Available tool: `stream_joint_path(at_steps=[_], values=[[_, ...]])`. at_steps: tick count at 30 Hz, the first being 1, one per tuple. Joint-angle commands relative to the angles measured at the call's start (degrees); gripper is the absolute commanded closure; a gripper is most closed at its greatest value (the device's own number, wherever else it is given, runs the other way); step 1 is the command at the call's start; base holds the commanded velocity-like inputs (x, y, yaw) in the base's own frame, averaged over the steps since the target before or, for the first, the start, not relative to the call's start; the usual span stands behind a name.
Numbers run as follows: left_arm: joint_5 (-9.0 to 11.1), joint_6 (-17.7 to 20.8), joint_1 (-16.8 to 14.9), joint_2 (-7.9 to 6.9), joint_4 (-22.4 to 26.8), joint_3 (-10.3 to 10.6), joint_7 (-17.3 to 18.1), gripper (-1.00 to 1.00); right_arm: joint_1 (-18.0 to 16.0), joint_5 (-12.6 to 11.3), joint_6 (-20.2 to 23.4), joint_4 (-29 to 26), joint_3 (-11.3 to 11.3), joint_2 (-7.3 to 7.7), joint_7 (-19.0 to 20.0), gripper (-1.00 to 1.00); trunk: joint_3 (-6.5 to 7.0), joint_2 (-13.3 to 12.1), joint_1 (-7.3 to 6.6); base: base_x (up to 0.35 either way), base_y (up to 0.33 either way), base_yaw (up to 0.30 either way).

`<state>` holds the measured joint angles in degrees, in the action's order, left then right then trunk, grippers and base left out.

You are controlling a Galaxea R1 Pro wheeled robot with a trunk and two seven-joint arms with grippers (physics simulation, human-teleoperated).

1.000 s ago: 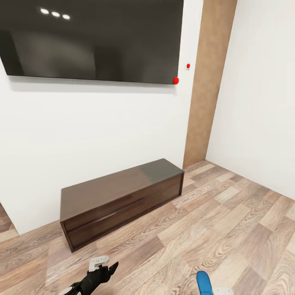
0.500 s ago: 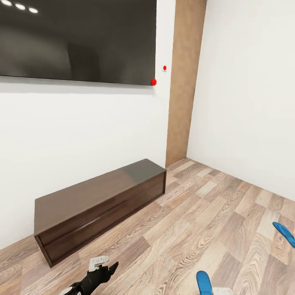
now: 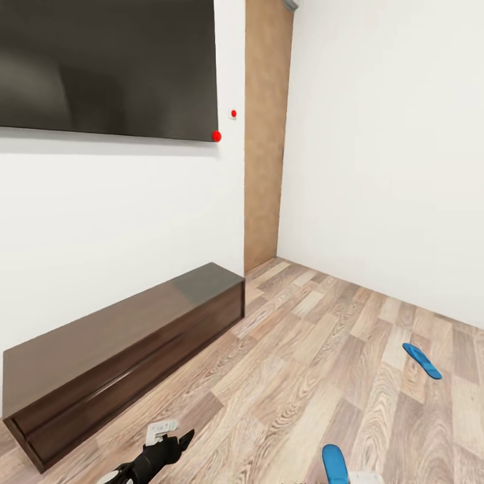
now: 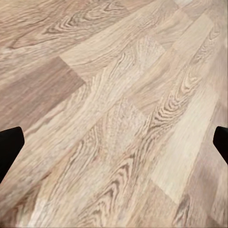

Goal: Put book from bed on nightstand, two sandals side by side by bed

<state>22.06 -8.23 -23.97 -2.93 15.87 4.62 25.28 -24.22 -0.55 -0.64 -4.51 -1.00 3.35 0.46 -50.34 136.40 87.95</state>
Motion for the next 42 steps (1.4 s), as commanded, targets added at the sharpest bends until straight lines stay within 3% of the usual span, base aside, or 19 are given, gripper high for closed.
stream_joint_path(at_steps=[1, 31, 42], values=[[0.4, -0.3, 0.0, -0.06, -0.1, 0.5, 0.0, -1.0, 0.0, -0.1, -0.1, 0.0, -0.1, 0.03, 0.0, 1.0, -0.03, 0.0, -0.01, 0.0, 0.0, -0.3], [0.4, -0.3, 0.0, -0.06, -0.1, 0.5, 0.0, -1.0, 0.0, -0.1, -0.1, 0.1, -0.1, 0.0, 0.0, 1.0, 0.66, 0.0, -0.01, 0.0, 0.0, -0.296], [0.4, -0.3, 0.0, -0.06, -0.1, 0.5, 0.0, -1.0, 0.0, -0.1, -0.1, 0.1, 0.0, -0.09, 0.1, 1.0, 2.66, -4.4, -2.43, 0.0, 0.0, -0.035]])
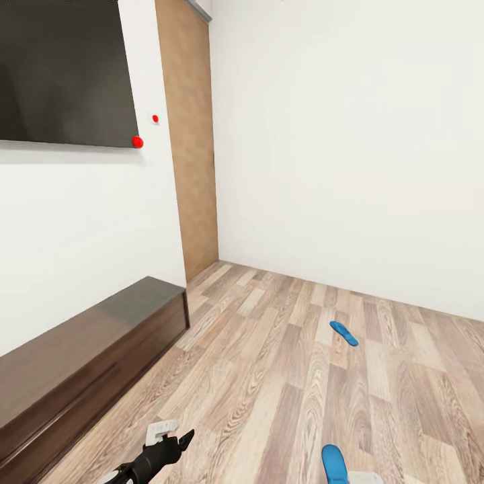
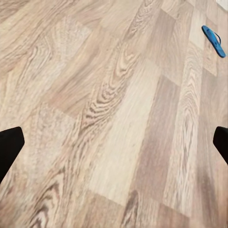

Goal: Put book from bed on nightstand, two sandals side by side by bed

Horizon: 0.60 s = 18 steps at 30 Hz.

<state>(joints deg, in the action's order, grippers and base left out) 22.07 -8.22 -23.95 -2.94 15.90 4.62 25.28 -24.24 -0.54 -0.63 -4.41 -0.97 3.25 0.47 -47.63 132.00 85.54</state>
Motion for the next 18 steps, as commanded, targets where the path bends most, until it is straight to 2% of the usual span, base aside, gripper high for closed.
stream_joint_path(at_steps=[1, 12, 18], values=[[0.4, -0.3, 0.0, -0.05, -0.1, 0.5, 0.0, -1.0, 0.0, -0.1, -0.1, 0.0, -0.1, 0.0, 0.0, 1.0, 0.13, -0.4, -0.24, 0.0, 0.0, -0.001], [0.4, -0.3, 0.0, -0.05, -0.1, 0.5, 0.0, -1.0, 0.0, -0.1, -0.1, 0.0, -0.1, 0.07, 0.2, 1.0, 0.3, -0.8, -0.46, 0.0, 0.0, 0.0], [0.4, -0.3, 0.0, -0.05, -0.1, 0.5, 0.0, -1.0, 0.0, -0.1, -0.1, 0.0, -0.1, 0.06, 0.2, 1.0, -0.11, -0.8, -0.46, 0.0, 0.0, 0.0]])
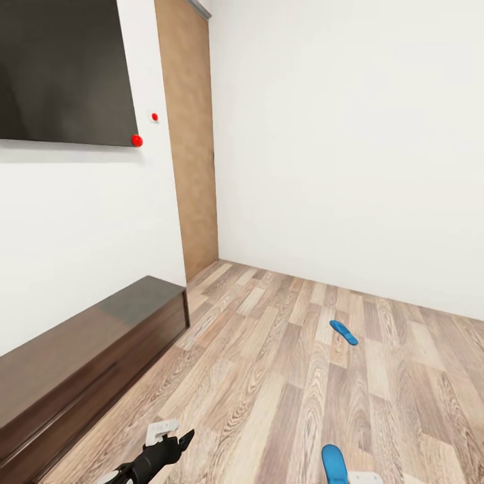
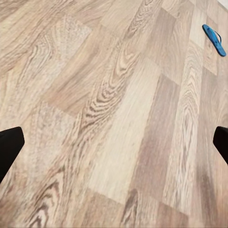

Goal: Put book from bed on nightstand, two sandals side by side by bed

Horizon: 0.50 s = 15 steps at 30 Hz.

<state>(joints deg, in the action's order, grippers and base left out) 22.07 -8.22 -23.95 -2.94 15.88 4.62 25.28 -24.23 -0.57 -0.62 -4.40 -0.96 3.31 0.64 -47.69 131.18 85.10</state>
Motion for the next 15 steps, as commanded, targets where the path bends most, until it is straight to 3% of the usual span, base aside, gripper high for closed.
stream_joint_path(at_steps=[1, 15], values=[[0.4, -0.3, 0.0, -0.05, -0.1, 0.5, 0.0, -1.0, 0.0, -0.1, -0.1, 0.0, -0.1, 0.0, 0.1, 1.0, -0.14, 0.0, -0.01, 0.0, 0.0, 0.0], [0.4, -0.3, 0.0, -0.05, -0.1, 0.5, 0.0, -1.0, 0.0, -0.1, -0.1, 0.0, -0.1, 0.03, 0.0, 1.0, -1.39, 0.0, -0.01, 0.0, 0.0, 0.0]])
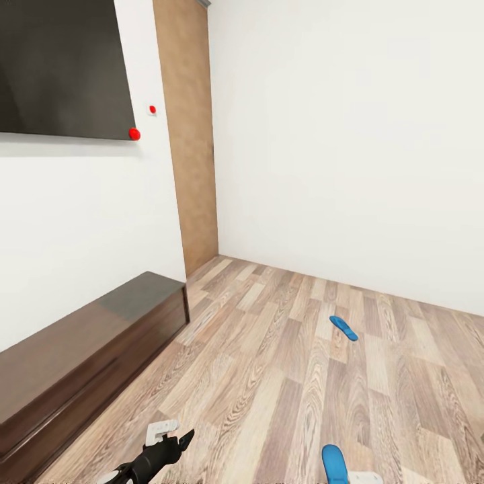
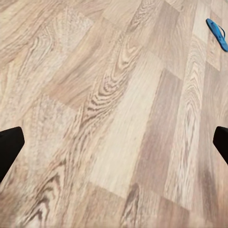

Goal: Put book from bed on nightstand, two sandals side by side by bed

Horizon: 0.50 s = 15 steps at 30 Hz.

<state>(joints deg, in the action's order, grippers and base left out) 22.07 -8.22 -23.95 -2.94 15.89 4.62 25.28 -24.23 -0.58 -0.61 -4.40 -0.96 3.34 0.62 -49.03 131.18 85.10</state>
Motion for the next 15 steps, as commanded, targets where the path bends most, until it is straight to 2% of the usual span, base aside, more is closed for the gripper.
stream_joint_path(at_steps=[1, 15], values=[[0.4, -0.3, 0.0, -0.05, -0.1, 0.5, 0.0, -1.0, 0.0, -0.1, -0.1, 0.0, -0.1, 0.0, 0.1, 1.0, -0.15, 0.0, -0.01, 0.0, 0.0, 0.0], [0.4, -0.3, 0.0, -0.05, -0.1, 0.5, 0.0, -1.0, 0.0, -0.1, -0.1, 0.0, -0.1, 0.0, 0.1, 1.0, -1.41, 0.0, -0.01, 0.0, 0.0, 0.0]])
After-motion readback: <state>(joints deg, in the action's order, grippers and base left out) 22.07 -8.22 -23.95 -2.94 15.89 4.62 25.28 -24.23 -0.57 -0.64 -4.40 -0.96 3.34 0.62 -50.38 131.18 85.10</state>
